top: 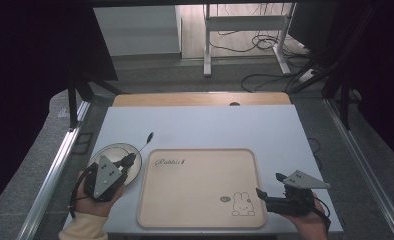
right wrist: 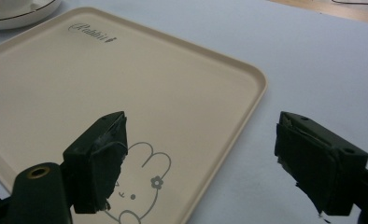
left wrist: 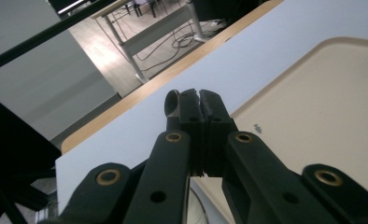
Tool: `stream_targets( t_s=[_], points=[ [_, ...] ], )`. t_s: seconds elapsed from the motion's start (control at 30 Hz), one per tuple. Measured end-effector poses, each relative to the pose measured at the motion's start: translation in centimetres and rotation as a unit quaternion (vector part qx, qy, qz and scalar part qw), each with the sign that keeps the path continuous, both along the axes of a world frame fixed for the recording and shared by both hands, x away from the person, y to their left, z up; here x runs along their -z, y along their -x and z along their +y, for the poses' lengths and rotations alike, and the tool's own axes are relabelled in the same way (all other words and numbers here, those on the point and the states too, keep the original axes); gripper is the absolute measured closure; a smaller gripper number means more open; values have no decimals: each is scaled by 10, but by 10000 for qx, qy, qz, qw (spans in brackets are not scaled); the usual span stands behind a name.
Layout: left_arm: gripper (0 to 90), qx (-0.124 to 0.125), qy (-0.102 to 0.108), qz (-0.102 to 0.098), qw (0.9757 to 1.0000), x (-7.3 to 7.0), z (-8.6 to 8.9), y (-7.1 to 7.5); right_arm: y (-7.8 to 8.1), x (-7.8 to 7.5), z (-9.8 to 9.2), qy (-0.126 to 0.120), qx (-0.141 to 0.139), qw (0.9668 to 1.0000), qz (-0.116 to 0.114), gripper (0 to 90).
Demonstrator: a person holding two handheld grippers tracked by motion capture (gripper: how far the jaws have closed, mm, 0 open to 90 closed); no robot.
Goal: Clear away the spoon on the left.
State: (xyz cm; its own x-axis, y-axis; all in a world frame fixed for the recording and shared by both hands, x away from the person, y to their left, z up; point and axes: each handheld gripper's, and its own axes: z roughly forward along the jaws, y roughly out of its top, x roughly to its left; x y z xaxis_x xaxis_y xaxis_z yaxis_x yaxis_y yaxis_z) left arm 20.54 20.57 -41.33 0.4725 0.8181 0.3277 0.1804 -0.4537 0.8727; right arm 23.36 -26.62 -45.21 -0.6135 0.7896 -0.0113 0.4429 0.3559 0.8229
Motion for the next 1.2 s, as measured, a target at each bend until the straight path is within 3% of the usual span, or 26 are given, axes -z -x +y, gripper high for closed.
stream_targets(
  t_s=[0.77,0.93,1.2],
  points=[
    [899,493,-182,310,9981,18,-34,-9,0,1,-1,24,-1,10000,12,172],
    [899,578,-142,383,9975,23,-38,-10,0,1,-1,24,-1,10000,16,171],
    [899,620,-348,466,9964,33,-44,-12,0,2,0,43,-13,10000,40,171]
  ],
)
